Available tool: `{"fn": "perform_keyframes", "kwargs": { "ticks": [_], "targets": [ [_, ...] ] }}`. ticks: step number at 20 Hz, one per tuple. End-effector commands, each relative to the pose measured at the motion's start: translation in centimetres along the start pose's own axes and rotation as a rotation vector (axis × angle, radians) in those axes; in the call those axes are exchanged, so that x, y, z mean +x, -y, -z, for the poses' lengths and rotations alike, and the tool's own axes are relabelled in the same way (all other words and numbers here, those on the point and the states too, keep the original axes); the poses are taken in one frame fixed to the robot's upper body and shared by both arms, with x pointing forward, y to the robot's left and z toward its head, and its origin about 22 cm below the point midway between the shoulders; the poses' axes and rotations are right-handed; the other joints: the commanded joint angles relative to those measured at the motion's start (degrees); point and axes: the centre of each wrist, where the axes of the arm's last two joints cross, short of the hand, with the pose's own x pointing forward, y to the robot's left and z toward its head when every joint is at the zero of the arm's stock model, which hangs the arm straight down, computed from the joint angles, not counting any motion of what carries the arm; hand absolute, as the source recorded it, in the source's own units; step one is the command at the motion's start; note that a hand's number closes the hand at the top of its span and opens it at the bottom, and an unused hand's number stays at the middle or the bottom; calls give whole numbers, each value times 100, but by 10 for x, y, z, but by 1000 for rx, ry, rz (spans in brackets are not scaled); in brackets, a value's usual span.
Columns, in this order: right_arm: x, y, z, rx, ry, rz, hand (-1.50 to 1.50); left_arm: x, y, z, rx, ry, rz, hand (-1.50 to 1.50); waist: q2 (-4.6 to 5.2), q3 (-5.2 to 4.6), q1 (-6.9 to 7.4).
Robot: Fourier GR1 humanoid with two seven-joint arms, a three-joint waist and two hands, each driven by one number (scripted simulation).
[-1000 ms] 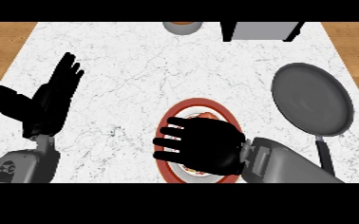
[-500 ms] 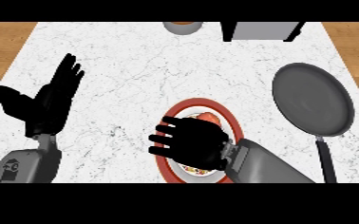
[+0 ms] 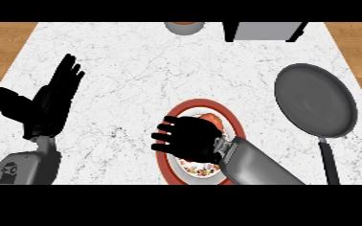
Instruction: Pick the can from the plate and place it in the pan
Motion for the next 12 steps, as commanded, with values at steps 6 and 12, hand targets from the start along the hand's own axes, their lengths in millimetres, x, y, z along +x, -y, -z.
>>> {"fn": "perform_keyframes", "kwargs": {
  "ticks": [6, 12],
  "targets": [
    [-11, -35, 13, 17, 35, 47, -150, -15, 23, -7, 3, 21, -7, 0, 2, 0, -9],
    [13, -36, 23, 23, 101, 27, 150, 13, -5, -13, 5, -15, 7, 0, -11, 1, -7]
  ]
}}
